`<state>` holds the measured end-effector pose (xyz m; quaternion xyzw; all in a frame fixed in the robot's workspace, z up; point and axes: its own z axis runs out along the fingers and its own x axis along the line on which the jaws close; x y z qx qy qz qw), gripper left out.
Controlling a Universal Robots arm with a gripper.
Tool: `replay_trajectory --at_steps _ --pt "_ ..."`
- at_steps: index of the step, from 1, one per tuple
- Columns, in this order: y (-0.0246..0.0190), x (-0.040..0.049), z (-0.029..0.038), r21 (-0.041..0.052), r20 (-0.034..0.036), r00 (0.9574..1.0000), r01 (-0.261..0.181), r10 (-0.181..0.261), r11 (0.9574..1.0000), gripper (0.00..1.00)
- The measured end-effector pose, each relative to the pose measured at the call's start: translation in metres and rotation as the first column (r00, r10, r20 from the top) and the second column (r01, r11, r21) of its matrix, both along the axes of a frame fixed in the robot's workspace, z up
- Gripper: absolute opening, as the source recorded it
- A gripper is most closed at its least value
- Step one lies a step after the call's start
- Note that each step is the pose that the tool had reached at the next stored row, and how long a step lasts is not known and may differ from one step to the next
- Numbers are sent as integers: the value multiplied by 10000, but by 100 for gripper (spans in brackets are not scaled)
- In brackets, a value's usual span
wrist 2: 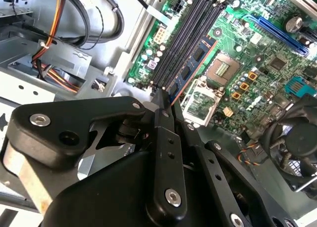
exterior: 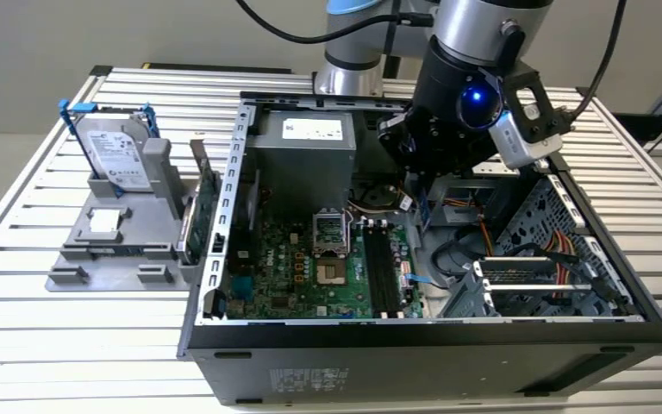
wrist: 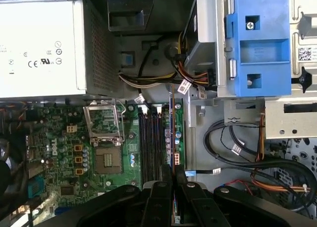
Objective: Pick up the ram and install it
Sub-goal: 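Insert the ram into the slot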
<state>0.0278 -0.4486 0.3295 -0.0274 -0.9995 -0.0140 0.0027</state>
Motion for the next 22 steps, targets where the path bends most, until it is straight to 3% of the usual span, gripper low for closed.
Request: replay_trajectory --at_steps 22 --pt "0 0 -114 2 0 10000 1 -1 10000 0"
